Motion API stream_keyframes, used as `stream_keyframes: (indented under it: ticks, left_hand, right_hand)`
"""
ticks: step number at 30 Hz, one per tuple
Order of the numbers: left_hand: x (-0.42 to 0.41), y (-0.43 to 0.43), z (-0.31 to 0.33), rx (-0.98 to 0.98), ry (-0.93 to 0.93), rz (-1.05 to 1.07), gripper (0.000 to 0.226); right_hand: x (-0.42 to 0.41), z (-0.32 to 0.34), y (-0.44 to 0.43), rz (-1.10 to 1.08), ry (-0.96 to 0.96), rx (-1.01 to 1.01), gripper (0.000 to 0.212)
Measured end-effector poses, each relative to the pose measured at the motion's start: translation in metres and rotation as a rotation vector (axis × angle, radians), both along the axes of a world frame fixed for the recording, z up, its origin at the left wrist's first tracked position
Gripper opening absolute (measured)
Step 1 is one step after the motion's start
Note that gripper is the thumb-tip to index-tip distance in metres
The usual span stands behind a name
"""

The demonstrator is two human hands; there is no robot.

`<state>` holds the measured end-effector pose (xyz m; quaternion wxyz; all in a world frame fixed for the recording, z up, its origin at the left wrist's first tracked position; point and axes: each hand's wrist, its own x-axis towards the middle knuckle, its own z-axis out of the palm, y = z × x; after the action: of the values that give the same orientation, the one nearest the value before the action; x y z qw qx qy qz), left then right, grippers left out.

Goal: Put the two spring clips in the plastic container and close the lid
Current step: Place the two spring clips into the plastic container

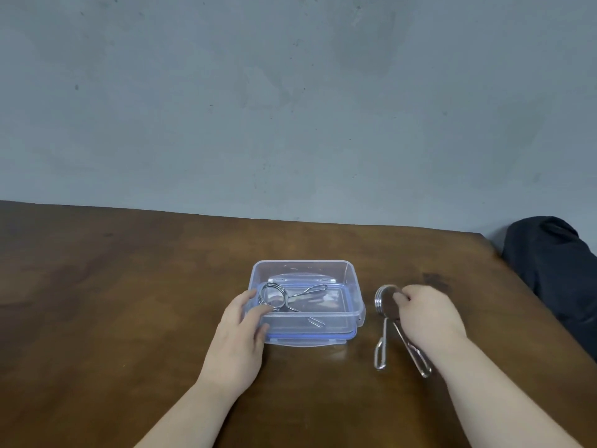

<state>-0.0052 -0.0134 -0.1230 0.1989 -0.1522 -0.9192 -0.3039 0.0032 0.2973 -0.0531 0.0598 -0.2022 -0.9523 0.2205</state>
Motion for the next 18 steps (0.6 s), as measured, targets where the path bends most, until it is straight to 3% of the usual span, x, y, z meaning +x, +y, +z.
stream_keyframes:
  ticks: [3,7,12,18]
  left_hand:
    - [-0.001,-0.002,-0.001,-0.002,0.014,-0.011,0.032]
    - [-0.002,-0.002,0.0,0.006,0.045,-0.036,0.038]
    - [-0.003,-0.002,0.0,0.022,0.055,-0.034,0.039]
    - [-0.006,-0.005,-0.002,0.014,0.085,-0.047,0.038]
  right_hand:
    - [-0.009,0.044,-0.014,0.164,0.169,-0.023,0.034]
    - [-0.037,0.094,-0.057,0.475,0.242,0.119,0.027]
    - [-0.083,0.096,-0.106,0.758,0.2,0.262,0.024]
    - [-0.108,0.062,-0.117,0.876,-0.028,0.363,0.025]
